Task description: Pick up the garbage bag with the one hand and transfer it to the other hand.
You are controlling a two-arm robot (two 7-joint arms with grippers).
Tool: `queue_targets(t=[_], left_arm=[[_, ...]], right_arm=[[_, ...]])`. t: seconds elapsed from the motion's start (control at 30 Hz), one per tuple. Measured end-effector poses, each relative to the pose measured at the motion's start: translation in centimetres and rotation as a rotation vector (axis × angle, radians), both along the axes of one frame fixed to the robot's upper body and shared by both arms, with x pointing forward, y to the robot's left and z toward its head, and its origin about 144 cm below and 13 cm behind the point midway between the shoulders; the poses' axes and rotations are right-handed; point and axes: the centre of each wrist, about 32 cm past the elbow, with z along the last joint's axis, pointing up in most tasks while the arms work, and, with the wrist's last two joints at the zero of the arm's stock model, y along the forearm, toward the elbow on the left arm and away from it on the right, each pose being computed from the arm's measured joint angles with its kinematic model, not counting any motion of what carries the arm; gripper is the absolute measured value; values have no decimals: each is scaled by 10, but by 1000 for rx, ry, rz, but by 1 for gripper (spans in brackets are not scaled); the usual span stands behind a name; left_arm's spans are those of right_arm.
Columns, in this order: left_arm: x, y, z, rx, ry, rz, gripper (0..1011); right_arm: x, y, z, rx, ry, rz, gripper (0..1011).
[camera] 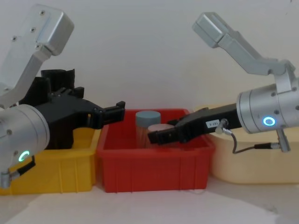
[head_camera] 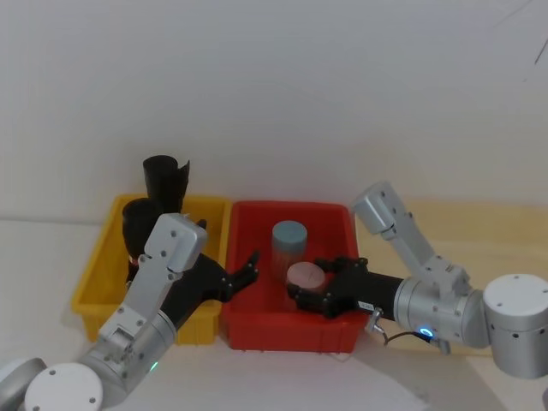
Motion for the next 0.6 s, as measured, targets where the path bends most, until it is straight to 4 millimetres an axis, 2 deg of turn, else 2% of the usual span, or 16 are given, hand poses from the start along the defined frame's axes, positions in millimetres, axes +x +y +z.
queue_targets(t=[0.07,0.33,0.6], left_arm=[[0,0,0,0,0,0,1000],[0,0,0,0,0,0,1000],[0,0,0,0,0,0,1000]], right_arm=[[0,0,0,0,0,0,668],[0,-3,4,7,-18,-4,666],[-1,-14,23,41,-90,-40,666]])
